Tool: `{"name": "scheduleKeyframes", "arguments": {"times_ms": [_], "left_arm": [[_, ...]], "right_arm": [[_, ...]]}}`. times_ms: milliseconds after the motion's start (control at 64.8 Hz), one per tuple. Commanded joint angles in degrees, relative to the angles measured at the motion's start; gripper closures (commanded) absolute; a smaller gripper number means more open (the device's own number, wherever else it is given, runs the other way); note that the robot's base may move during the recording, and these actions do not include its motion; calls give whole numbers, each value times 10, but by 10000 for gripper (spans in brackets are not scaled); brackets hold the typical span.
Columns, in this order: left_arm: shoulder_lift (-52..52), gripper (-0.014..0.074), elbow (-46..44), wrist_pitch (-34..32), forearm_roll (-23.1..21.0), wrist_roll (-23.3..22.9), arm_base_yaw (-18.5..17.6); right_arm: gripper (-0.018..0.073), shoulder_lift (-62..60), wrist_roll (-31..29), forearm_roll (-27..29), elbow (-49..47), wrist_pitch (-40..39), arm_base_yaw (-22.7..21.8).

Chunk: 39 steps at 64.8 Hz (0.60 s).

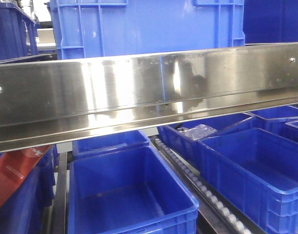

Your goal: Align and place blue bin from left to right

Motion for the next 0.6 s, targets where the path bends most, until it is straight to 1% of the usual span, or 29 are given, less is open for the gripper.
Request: {"name": "scheduleKeyframes", "arguments": {"times_ms": [0, 586], "left_arm": [[-2, 603, -1, -15, 1, 2, 1], [-2, 603, -1, -15, 1, 2, 1]], "right_arm": [[648, -2, 0, -3, 1, -4, -3], [648, -2, 0, -3, 1, -4, -3]]}}
